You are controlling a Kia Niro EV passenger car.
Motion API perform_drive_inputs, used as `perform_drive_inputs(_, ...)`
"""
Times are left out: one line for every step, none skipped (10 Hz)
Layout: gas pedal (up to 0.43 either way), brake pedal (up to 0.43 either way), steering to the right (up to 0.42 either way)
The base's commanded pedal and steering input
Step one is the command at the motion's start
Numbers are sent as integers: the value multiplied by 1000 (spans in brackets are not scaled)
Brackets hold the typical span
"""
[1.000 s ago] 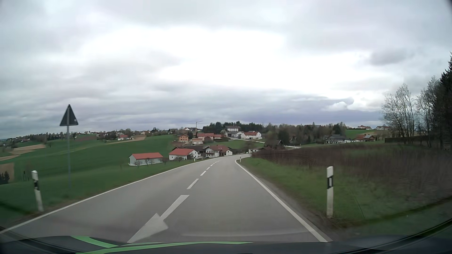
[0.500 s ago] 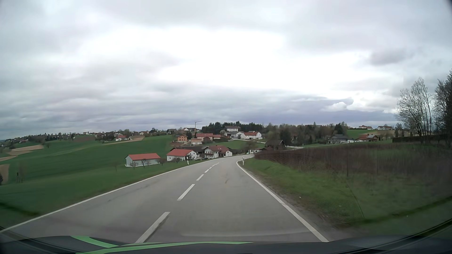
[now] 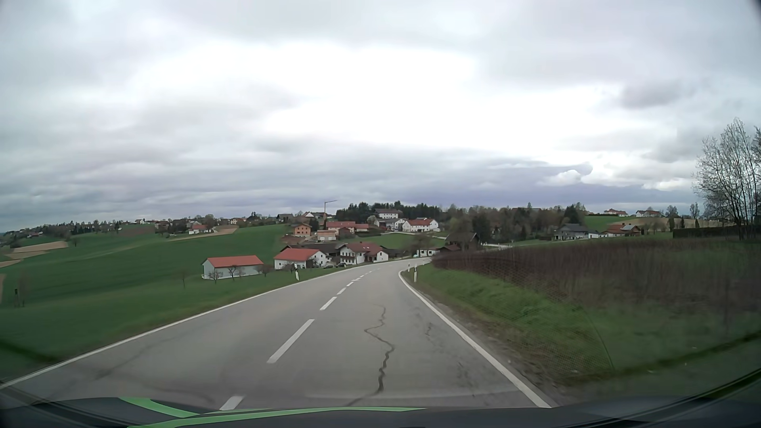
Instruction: Follow the waypoints while adhering to traffic rules and regulations
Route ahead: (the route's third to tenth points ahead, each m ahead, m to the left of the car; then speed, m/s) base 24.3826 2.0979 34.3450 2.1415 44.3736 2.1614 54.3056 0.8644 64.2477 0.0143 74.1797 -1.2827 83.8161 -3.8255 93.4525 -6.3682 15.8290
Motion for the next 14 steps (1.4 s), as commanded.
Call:
perform_drive_inputs(0, 0, 3)
perform_drive_inputs(0, 0, 3)
perform_drive_inputs(0, 0, 2)
perform_drive_inputs(0, 0, 2)
perform_drive_inputs(0, 0, 1)
perform_drive_inputs(0, 0, 0)
perform_drive_inputs(0, 0, 0)
perform_drive_inputs(0, 0, 0)
perform_drive_inputs(0, 0, 0)
perform_drive_inputs(0, 0, 0)
perform_drive_inputs(0, 0, 0)
perform_drive_inputs(0, 0, 0)
perform_drive_inputs(0, 0, 0)
perform_drive_inputs(0, 0, 2)
